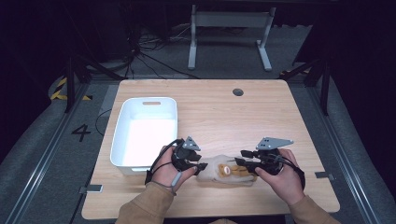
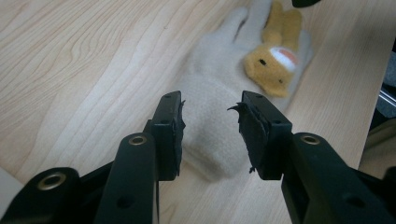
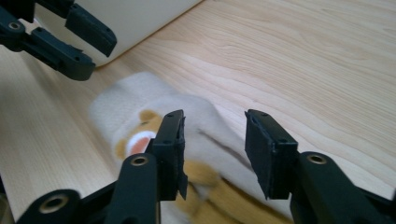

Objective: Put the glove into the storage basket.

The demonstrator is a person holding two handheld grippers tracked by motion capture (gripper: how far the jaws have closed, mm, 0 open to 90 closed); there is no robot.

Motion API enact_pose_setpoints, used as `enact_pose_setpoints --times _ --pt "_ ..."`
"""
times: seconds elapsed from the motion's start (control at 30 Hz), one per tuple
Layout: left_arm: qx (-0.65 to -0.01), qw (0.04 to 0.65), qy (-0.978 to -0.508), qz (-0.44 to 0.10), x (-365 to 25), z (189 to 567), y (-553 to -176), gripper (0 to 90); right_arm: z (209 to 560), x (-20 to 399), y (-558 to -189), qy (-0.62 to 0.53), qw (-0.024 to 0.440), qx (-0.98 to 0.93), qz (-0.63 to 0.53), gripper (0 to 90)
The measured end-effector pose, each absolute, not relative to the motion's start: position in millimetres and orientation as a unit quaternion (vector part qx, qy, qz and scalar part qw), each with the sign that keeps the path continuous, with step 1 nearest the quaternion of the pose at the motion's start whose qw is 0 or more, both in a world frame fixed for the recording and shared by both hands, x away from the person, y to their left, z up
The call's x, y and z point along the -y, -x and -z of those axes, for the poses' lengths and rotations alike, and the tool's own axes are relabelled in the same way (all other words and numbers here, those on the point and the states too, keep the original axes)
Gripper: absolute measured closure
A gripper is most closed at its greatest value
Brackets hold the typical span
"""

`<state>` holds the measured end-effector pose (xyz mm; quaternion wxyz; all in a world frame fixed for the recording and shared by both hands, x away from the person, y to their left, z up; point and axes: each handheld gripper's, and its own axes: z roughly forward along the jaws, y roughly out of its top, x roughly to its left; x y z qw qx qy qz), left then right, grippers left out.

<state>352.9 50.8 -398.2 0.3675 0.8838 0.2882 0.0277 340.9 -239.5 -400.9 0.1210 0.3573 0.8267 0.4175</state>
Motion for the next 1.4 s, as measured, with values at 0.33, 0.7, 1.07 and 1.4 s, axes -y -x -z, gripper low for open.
enact_pose_setpoints --times 0.33,0.7,1.07,1.4 --pt "-0.272 0.368 -0.889 -0.031 -41 394 -354 59.8 401 265 -344 -0.383 0.136 -0.818 -0.406 64.8" --pt "-0.25 0.354 -0.901 -0.027 -31 397 -357 52.6 407 287 -351 -0.412 0.139 -0.812 -0.39 57.4" --pt "-0.201 0.331 -0.922 -0.017 -12 405 -362 32.3 405 313 -357 -0.433 0.153 -0.796 -0.394 54.1" --pt "-0.161 0.3 -0.94 -0.021 2 418 -370 20.8 405 317 -359 -0.436 0.155 -0.792 -0.398 51.7"
